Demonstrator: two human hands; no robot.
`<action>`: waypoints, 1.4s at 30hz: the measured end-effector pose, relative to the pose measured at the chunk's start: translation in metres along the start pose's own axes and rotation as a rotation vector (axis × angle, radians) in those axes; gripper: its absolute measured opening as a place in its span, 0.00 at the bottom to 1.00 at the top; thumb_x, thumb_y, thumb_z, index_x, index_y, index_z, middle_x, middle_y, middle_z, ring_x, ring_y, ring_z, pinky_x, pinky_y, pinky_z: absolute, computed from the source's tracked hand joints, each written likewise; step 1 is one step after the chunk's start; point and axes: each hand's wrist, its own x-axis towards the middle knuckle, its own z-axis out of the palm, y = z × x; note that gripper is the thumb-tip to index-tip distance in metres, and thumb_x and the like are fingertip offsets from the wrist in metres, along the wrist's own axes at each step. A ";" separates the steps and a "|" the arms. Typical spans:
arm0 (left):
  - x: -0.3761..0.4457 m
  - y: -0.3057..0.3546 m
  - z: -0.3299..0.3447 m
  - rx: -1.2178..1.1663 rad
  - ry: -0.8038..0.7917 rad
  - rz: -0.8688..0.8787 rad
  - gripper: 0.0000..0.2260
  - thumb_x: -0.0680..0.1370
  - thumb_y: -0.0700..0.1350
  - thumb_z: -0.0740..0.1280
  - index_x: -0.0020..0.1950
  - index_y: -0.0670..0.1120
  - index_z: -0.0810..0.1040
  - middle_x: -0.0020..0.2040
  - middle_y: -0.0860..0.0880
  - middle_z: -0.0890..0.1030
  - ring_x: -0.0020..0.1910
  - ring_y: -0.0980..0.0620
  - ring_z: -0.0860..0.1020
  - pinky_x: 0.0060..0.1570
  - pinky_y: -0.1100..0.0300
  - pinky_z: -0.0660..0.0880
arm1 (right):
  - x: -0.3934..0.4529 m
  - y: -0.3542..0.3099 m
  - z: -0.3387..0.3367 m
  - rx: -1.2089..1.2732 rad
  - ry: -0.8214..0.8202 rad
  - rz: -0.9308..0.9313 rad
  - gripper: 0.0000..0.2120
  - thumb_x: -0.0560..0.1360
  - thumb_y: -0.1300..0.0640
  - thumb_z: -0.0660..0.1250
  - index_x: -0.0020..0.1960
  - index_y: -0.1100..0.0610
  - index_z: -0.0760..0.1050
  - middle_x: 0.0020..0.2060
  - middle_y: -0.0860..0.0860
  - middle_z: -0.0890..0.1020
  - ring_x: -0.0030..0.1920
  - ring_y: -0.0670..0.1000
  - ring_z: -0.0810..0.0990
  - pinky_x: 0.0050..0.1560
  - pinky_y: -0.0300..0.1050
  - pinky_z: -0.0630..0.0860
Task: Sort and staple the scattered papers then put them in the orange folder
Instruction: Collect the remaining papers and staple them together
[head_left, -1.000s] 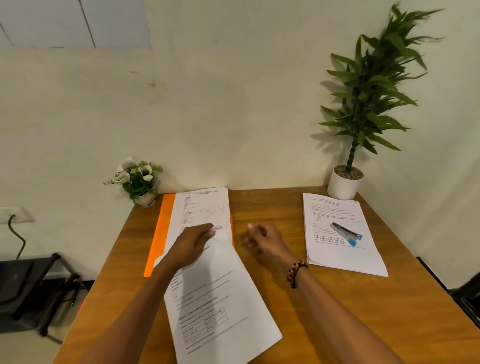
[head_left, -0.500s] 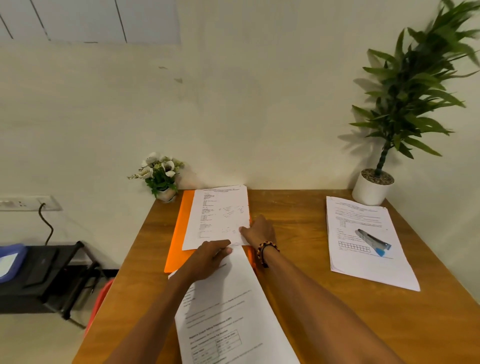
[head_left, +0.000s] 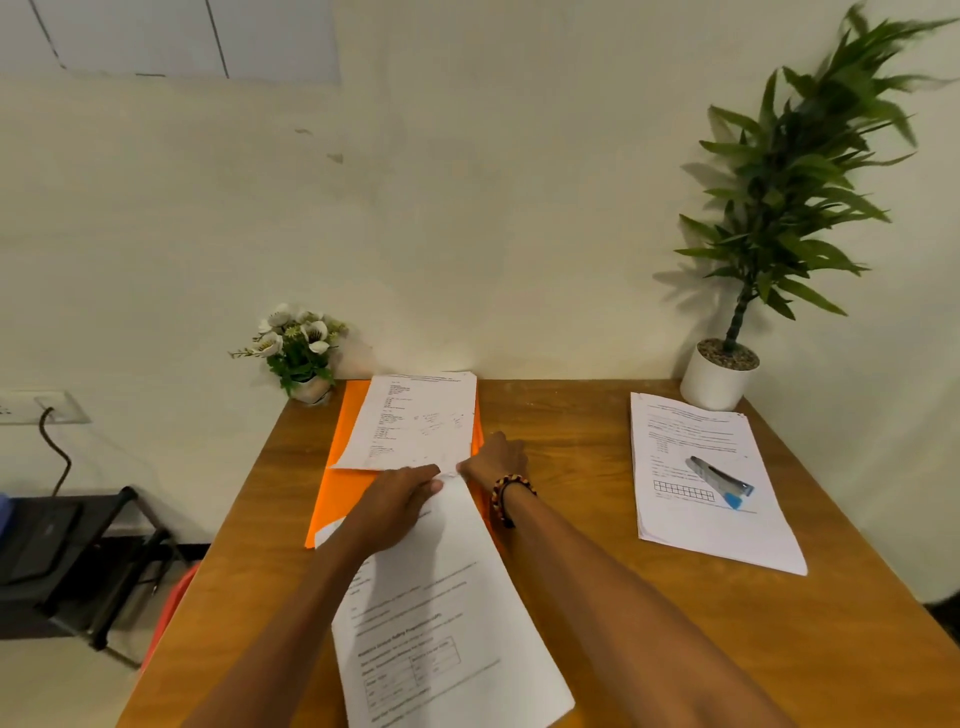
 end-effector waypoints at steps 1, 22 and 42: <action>0.002 0.000 -0.001 0.024 0.022 0.008 0.08 0.85 0.49 0.60 0.47 0.55 0.75 0.45 0.58 0.79 0.43 0.55 0.77 0.43 0.61 0.70 | -0.001 0.000 0.000 0.007 -0.011 -0.011 0.31 0.71 0.44 0.76 0.67 0.57 0.70 0.66 0.61 0.72 0.64 0.63 0.74 0.59 0.53 0.76; 0.011 -0.005 -0.027 -0.120 0.121 0.120 0.09 0.84 0.52 0.59 0.43 0.57 0.70 0.40 0.57 0.73 0.42 0.58 0.72 0.43 0.64 0.67 | -0.017 0.013 -0.015 -0.002 -0.105 -0.043 0.16 0.70 0.48 0.78 0.50 0.56 0.79 0.51 0.54 0.84 0.56 0.58 0.81 0.60 0.55 0.78; 0.040 0.026 0.003 -0.005 -0.240 0.031 0.15 0.84 0.57 0.59 0.65 0.56 0.79 0.82 0.55 0.56 0.81 0.49 0.55 0.76 0.42 0.52 | -0.097 0.118 -0.104 -0.486 -0.596 -0.141 0.31 0.73 0.50 0.77 0.71 0.55 0.70 0.69 0.53 0.77 0.67 0.58 0.75 0.65 0.50 0.76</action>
